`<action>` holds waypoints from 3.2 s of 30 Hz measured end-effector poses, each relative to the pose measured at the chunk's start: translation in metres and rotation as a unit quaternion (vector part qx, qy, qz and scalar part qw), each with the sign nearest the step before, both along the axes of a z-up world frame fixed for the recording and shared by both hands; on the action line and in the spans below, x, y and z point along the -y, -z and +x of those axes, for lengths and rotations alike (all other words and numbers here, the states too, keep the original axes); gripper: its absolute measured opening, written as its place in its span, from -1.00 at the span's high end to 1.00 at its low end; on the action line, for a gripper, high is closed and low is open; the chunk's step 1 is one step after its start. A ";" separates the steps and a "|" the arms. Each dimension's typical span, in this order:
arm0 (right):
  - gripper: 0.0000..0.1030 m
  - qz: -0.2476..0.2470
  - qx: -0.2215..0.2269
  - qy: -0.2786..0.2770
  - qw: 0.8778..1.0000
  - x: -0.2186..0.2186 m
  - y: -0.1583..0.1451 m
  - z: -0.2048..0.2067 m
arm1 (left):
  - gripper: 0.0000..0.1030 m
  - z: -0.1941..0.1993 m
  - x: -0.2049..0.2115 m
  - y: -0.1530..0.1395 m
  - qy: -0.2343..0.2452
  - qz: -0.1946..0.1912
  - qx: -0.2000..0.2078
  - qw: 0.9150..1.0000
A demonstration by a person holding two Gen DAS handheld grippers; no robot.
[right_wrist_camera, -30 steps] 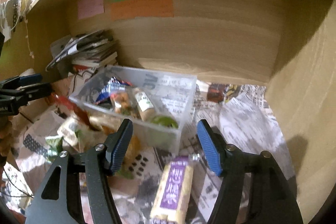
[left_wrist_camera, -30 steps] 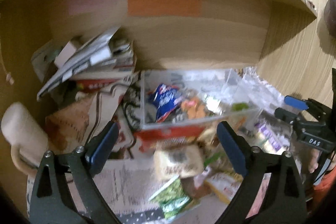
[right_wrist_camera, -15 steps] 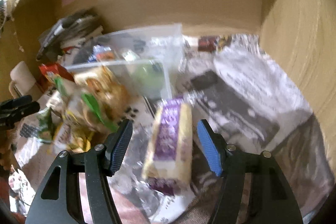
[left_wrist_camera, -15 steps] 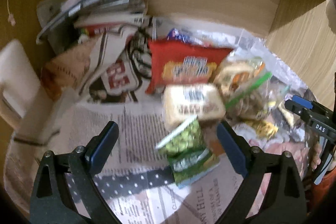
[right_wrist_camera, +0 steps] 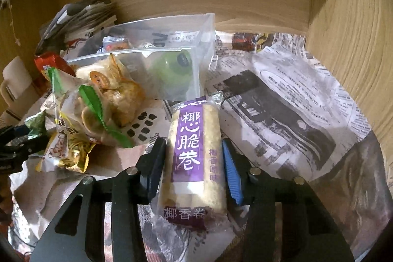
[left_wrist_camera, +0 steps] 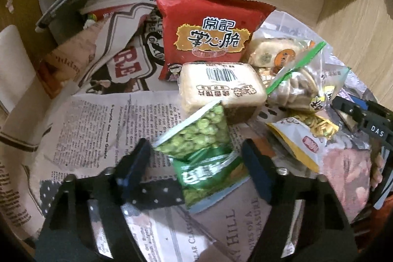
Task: Organize snacks
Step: 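Grasp the green pea snack bag with the left gripper while the right gripper grasps the purple coconut roll, then carry the pea bag and coconut roll into the clear box and release both, then grasp the white barcode cake pack with the left gripper while the right gripper grasps the clear zip snack bag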
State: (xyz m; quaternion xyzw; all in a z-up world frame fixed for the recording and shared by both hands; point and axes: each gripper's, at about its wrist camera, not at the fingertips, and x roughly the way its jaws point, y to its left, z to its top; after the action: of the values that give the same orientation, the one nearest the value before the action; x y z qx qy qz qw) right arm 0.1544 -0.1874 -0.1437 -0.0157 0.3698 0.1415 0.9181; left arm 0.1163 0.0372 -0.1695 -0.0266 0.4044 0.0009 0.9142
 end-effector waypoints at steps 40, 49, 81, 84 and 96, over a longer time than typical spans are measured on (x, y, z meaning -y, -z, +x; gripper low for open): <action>0.18 0.030 0.137 -0.018 0.990 -0.006 -0.097 0.009 | 0.13 0.036 -0.008 -0.134 0.019 -0.008 0.157 0.987; 0.18 0.047 0.151 -0.042 0.987 -0.024 -0.108 0.032 | 0.13 0.071 0.000 -0.140 0.033 -0.002 0.147 0.989; 0.17 -0.003 0.017 -0.095 0.995 -0.092 -0.053 0.121 | -0.27 0.159 -0.007 -0.094 0.038 -0.031 0.028 0.998; 0.08 -0.006 0.022 -0.091 0.996 -0.091 -0.055 0.119 | -0.37 0.151 -0.009 -0.099 0.033 -0.030 0.042 0.998; -0.34 0.006 0.084 -0.094 0.992 -0.078 -0.085 0.078 | -0.71 0.100 -0.021 -0.129 0.032 -0.032 0.099 0.994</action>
State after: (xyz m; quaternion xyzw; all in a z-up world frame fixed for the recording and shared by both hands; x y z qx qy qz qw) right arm 0.2326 -0.1097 -0.0583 -0.0568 0.2872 0.2278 0.9287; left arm 0.2162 0.0587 -0.0409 -0.0426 0.3125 -0.0443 0.9479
